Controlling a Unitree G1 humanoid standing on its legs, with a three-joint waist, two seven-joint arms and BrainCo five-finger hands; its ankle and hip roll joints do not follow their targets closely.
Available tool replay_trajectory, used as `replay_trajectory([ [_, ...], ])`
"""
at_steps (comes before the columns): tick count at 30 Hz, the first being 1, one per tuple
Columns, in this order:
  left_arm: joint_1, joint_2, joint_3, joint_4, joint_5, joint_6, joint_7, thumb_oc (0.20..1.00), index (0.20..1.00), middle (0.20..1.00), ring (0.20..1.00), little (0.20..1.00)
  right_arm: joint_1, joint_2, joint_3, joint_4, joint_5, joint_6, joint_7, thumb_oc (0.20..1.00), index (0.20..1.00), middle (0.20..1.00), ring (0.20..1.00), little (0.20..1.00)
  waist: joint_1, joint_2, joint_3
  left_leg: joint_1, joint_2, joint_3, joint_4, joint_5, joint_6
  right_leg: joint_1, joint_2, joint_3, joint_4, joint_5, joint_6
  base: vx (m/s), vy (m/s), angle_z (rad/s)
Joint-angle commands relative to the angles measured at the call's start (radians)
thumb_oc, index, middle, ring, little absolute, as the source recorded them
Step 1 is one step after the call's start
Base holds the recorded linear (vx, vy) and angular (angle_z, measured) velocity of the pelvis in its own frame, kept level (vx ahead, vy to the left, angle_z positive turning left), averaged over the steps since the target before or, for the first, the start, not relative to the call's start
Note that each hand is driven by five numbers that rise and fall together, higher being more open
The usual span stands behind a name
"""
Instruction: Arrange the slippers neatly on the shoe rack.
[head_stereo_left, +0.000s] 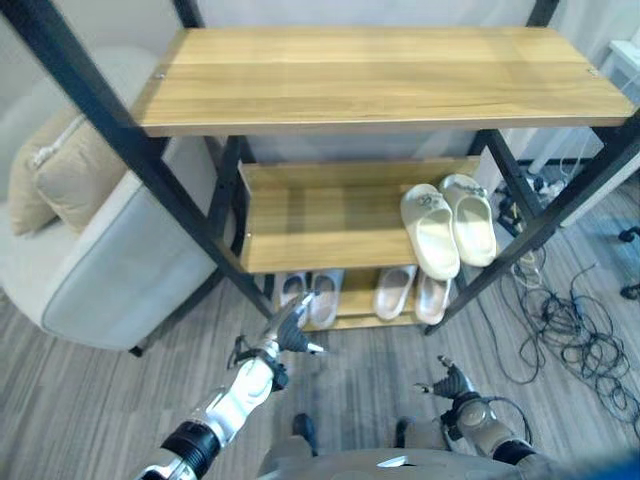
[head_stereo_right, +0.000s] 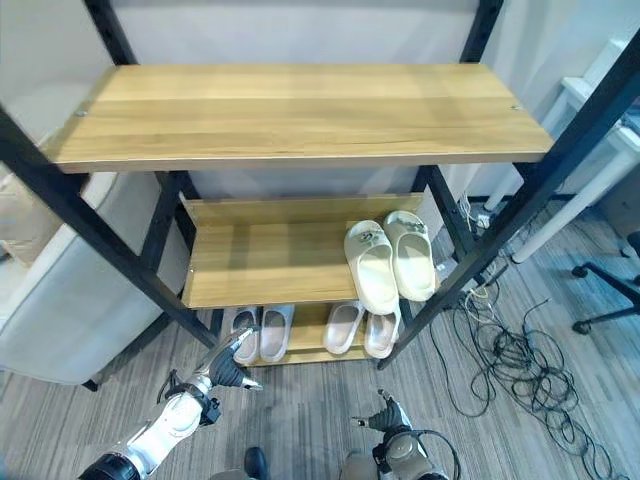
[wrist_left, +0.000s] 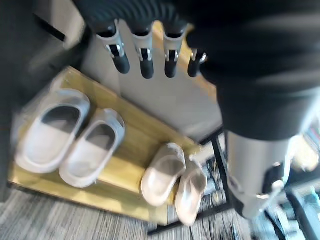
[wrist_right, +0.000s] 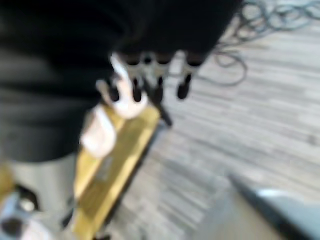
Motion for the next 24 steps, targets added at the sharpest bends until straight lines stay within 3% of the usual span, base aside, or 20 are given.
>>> replay_trajectory([
  [1, -0.003, 0.006, 0.032, -0.060, -0.008, -0.010, 0.036, 1.000, 1.000, 1.000, 1.000, 1.000, 0.028, 0.010, 0.024, -0.046, 0.017, -0.029, -0.017, 1.000, 1.000, 1.000, 1.000, 1.000, 0.027, -0.061, -0.057, -0.156, -0.066, -0.047, 0.085, 0.014, 0.032, 0.141, 0.058, 0.029, -0.239, 0.169, -0.016, -0.26, -0.111, 0.00],
  [2, 0.004, 0.006, 0.038, -0.061, -0.002, -0.011, 0.040, 1.000, 1.000, 1.000, 1.000, 1.000, 0.025, 0.004, 0.025, -0.057, 0.030, -0.037, -0.027, 1.000, 1.000, 1.000, 1.000, 1.000, 0.036, -0.065, -0.059, -0.192, -0.058, -0.047, 0.109, 0.035, 0.027, 0.166, 0.081, 0.043, -0.295, 0.109, -0.047, -0.23, -0.107, 0.02],
  [4, 0.011, 0.004, 0.044, -0.064, -0.003, -0.010, 0.044, 1.000, 1.000, 1.000, 1.000, 1.000, 0.022, -0.003, 0.024, -0.062, 0.038, -0.035, -0.029, 1.000, 1.000, 1.000, 1.000, 1.000, 0.039, -0.059, -0.056, -0.205, -0.046, -0.045, 0.116, 0.052, 0.021, 0.163, 0.097, 0.052, -0.311, 0.108, -0.057, -0.20, -0.087, -0.04],
  [7, 0.025, -0.014, 0.066, -0.086, -0.046, -0.005, 0.045, 1.000, 1.000, 1.000, 1.000, 1.000, 0.025, -0.028, 0.009, -0.083, 0.048, -0.034, -0.047, 1.000, 1.000, 1.000, 1.000, 1.000, 0.045, -0.029, -0.033, -0.232, -0.034, -0.065, 0.106, 0.119, -0.003, 0.167, 0.127, 0.046, -0.353, 0.098, -0.084, -0.24, -0.051, -0.08],
  [8, 0.017, -0.020, 0.066, -0.078, -0.057, -0.002, 0.053, 1.000, 1.000, 1.000, 1.000, 1.000, 0.019, -0.037, 0.003, -0.083, 0.052, -0.032, -0.050, 1.000, 1.000, 1.000, 1.000, 1.000, 0.050, -0.024, -0.009, -0.255, -0.045, -0.107, 0.124, 0.139, -0.026, 0.160, 0.125, 0.045, -0.352, 0.098, -0.085, -0.33, 0.028, 0.03],
  [10, 0.009, -0.027, 0.073, -0.085, -0.053, 0.003, 0.073, 1.000, 1.000, 1.000, 1.000, 1.000, 0.012, -0.056, 0.000, -0.104, 0.047, -0.030, -0.061, 1.000, 1.000, 1.000, 1.000, 1.000, 0.060, -0.012, 0.021, -0.265, -0.097, -0.255, 0.152, 0.128, -0.066, 0.129, 0.114, 0.053, -0.359, 0.122, -0.080, -0.35, 0.077, 0.00],
  [12, 0.020, -0.031, 0.077, -0.097, -0.064, 0.000, 0.070, 1.000, 1.000, 1.000, 1.000, 1.000, 0.015, -0.086, 0.001, -0.128, 0.020, -0.034, -0.068, 1.000, 1.000, 1.000, 1.000, 1.000, 0.045, -0.023, 0.015, -0.233, -0.101, -0.366, 0.187, 0.057, -0.060, 0.099, 0.080, 0.057, -0.382, 0.160, -0.061, -0.23, 0.103, -0.36],
  [14, 0.022, -0.032, 0.080, -0.095, -0.071, 0.004, 0.067, 1.000, 1.000, 1.000, 1.000, 1.000, 0.013, -0.094, -0.001, -0.133, 0.016, -0.032, -0.069, 1.000, 1.000, 1.000, 1.000, 1.000, 0.036, -0.027, 0.008, -0.204, -0.086, -0.376, 0.193, 0.035, -0.057, 0.089, 0.068, 0.053, -0.383, 0.168, -0.055, -0.06, 0.093, -0.22],
  [16, 0.036, -0.048, 0.079, -0.087, -0.082, 0.010, 0.068, 1.000, 1.000, 1.000, 1.000, 1.000, 0.018, -0.099, -0.005, -0.129, 0.013, -0.032, -0.071, 1.000, 1.000, 1.000, 1.000, 1.000, 0.021, -0.009, -0.013, -0.125, -0.065, -0.402, 0.125, 0.018, -0.046, 0.093, 0.078, 0.056, -0.383, 0.160, -0.053, 0.07, 0.116, -0.01],
  [18, 0.063, -0.036, 0.124, -0.083, -0.080, 0.020, 0.060, 1.000, 1.000, 1.000, 1.000, 1.000, 0.133, -0.175, -0.054, -0.527, -0.004, -0.026, -0.015, 1.000, 1.000, 1.000, 1.000, 1.000, -0.013, -0.014, -0.027, -0.103, -0.046, -0.369, 0.069, 0.035, -0.055, 0.089, 0.078, 0.064, -0.377, 0.156, -0.050, 0.05, 0.109, 0.11],
  [19, 0.059, -0.034, 0.129, -0.042, -0.079, 0.008, 0.056, 1.000, 1.000, 1.000, 1.000, 1.000, 0.189, -0.224, -0.069, -0.303, 0.015, -0.070, 0.044, 1.000, 1.000, 1.000, 1.000, 1.000, -0.023, -0.026, -0.028, -0.087, -0.050, -0.357, 0.064, 0.026, -0.059, 0.092, 0.066, 0.073, -0.372, 0.157, -0.044, 0.00, 0.084, 0.14],
  [20, 0.058, -0.036, 0.128, -0.041, -0.079, 0.007, 0.057, 1.000, 1.000, 1.000, 1.000, 1.000, 0.186, -0.225, -0.069, -0.298, 0.016, -0.075, 0.044, 1.000, 1.000, 1.000, 1.000, 1.000, -0.023, -0.025, -0.030, -0.090, -0.050, -0.357, 0.060, 0.032, -0.059, 0.088, 0.067, 0.073, -0.374, 0.162, -0.044, -0.01, 0.063, 0.06],
  [21, 0.045, -0.025, 0.124, -0.051, -0.081, -0.002, 0.030, 1.000, 1.000, 1.000, 1.000, 1.000, 0.175, -0.276, -0.105, -0.094, 0.045, -0.091, 0.065, 1.000, 1.000, 1.000, 1.000, 1.000, -0.027, -0.031, -0.029, -0.083, -0.056, -0.359, 0.057, 0.026, -0.059, 0.094, 0.061, 0.071, -0.377, 0.165, -0.040, -0.01, 0.031, -0.05],
  [24, 0.130, 0.017, 0.157, -0.143, -0.087, -0.014, 0.005, 1.000, 1.000, 1.000, 1.000, 1.000, 0.172, -0.265, -0.112, -0.229, 0.066, -0.092, 0.054, 1.000, 1.000, 1.000, 1.000, 1.000, -0.015, -0.035, -0.028, -0.076, -0.065, -0.347, 0.067, 0.009, -0.053, 0.098, 0.042, 0.068, -0.374, 0.169, -0.034, 0.04, 0.082, -0.20],
])
